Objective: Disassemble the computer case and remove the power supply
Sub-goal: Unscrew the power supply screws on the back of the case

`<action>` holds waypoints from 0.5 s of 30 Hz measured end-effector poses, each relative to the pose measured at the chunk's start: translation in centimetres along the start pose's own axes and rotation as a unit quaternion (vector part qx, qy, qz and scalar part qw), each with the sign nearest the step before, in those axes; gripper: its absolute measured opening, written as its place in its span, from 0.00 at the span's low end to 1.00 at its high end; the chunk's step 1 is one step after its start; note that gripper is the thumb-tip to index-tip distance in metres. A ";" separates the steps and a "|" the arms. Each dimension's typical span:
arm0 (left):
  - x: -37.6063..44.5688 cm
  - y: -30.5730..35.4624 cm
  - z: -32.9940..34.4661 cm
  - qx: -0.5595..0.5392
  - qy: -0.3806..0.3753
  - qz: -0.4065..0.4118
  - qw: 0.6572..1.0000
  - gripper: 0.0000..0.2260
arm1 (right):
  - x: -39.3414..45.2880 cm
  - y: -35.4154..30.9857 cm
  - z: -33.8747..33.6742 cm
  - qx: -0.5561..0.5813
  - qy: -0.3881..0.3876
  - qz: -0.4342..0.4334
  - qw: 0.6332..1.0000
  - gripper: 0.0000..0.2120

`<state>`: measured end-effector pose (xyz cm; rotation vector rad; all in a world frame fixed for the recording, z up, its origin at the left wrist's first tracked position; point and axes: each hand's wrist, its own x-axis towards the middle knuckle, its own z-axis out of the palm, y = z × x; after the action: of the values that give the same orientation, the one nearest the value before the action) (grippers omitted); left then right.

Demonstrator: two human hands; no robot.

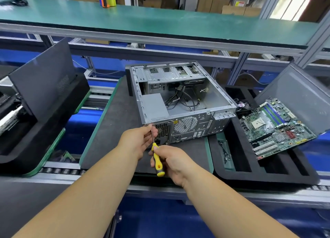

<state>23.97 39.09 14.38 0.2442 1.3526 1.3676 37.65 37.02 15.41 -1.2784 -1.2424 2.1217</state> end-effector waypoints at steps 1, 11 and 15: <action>0.0 0.1 0.0 0.010 0.004 0.000 1.000 0.06 | 0.1 -0.1 0.0 -0.009 0.002 0.000 1.000 0.11; 0.1 0.1 0.7 0.009 0.032 0.002 0.999 0.05 | 0.4 -0.3 0.1 -0.082 0.009 -0.013 0.997 0.07; 0.1 0.0 0.7 0.012 0.029 -0.010 0.999 0.06 | 0.3 -0.9 -0.9 -0.039 -0.055 0.039 0.997 0.13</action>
<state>24.52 39.59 14.53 0.2084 1.4164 1.3520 38.16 38.21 15.83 -1.2775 -1.3529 2.2447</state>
